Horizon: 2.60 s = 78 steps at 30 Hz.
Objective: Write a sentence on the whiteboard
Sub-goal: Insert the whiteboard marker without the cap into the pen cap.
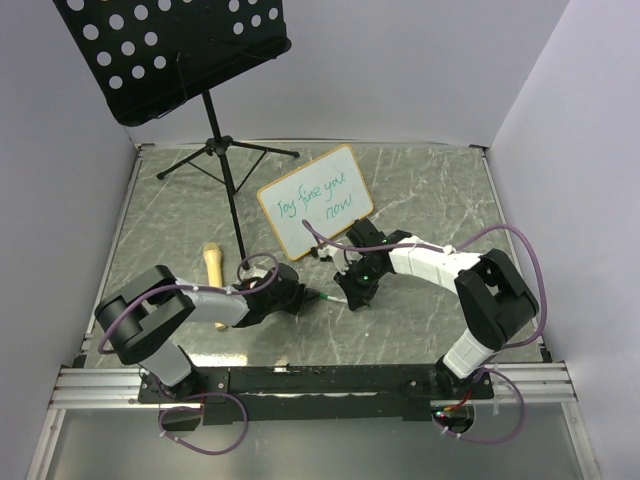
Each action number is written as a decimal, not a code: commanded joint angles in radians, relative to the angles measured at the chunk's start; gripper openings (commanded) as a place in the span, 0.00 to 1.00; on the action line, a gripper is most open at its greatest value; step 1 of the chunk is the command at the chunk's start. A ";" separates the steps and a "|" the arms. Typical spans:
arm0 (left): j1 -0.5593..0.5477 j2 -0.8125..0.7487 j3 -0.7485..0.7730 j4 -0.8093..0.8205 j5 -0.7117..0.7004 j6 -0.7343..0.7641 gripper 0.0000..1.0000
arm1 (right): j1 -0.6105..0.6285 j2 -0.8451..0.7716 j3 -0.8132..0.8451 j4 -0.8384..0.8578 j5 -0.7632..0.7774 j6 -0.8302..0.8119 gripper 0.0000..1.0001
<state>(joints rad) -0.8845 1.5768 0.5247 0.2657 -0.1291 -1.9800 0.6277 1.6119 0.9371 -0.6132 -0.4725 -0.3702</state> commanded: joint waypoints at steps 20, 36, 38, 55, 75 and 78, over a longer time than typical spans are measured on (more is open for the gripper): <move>-0.048 -0.095 -0.192 0.257 0.083 -0.126 0.08 | 0.001 -0.055 -0.018 0.147 -0.025 -0.026 0.00; -0.027 -0.315 -0.226 0.016 -0.044 -0.011 0.33 | -0.002 -0.021 -0.011 0.127 -0.034 -0.058 0.00; -0.011 -0.351 -0.227 -0.038 -0.059 0.010 0.33 | -0.003 -0.014 -0.008 0.125 -0.035 -0.059 0.00; 0.249 -0.256 -0.155 -0.054 0.078 0.527 0.31 | -0.022 0.026 0.023 0.018 -0.133 -0.116 0.00; 0.263 -0.118 -0.112 -0.006 0.152 0.555 0.30 | -0.019 0.102 0.086 0.050 -0.127 -0.049 0.00; 0.262 -0.104 -0.112 -0.005 0.160 0.555 0.29 | -0.020 0.108 0.088 0.046 -0.130 -0.047 0.00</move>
<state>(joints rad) -0.6239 1.4399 0.4088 0.2943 0.0128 -1.4490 0.6106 1.7016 0.9882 -0.5758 -0.5869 -0.4309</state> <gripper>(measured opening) 0.294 0.176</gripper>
